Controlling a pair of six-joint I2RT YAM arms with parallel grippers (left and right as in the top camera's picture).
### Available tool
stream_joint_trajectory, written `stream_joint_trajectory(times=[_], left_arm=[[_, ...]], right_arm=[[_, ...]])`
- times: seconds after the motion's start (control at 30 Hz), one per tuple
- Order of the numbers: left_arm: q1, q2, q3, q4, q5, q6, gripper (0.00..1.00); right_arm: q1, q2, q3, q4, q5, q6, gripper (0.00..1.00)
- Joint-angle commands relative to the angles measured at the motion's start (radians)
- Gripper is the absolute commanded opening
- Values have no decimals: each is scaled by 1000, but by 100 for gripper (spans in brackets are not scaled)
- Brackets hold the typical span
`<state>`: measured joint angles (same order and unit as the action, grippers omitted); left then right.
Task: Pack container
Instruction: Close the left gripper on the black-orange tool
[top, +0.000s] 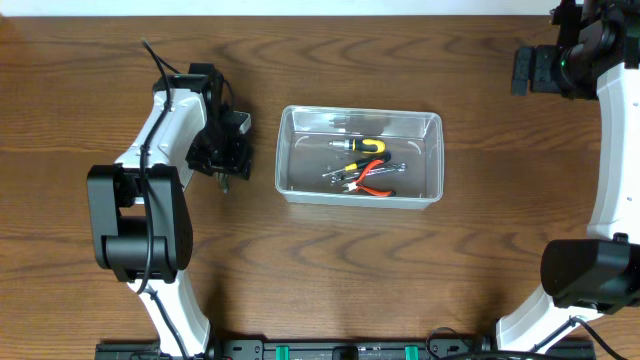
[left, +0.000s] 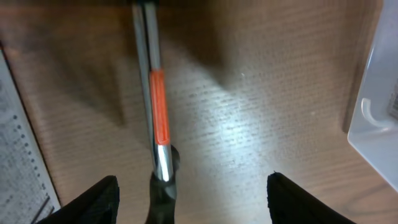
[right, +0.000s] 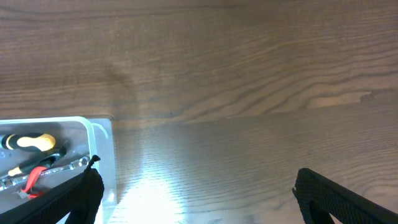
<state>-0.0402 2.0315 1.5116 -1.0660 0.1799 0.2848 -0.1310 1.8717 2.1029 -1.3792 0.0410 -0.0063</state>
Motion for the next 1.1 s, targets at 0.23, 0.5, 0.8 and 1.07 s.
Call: stream_joint_trajectory(times=[0.23,0.5,0.8,1.07], left_arm=[[4,0,-11,14,-31,-10,63],[4,0,-69,56,-43,-10,63],[4,0,-92,92,-44,-10,63],[4,0,-122,112,-86,-13,63]], right_arm=[[0,-6,6,-1,0,17,99],[0,-6,6,-1,0,17,99],[0,-6,6,-1,0,17,99],[0,-6,6,-1,0,17,99]])
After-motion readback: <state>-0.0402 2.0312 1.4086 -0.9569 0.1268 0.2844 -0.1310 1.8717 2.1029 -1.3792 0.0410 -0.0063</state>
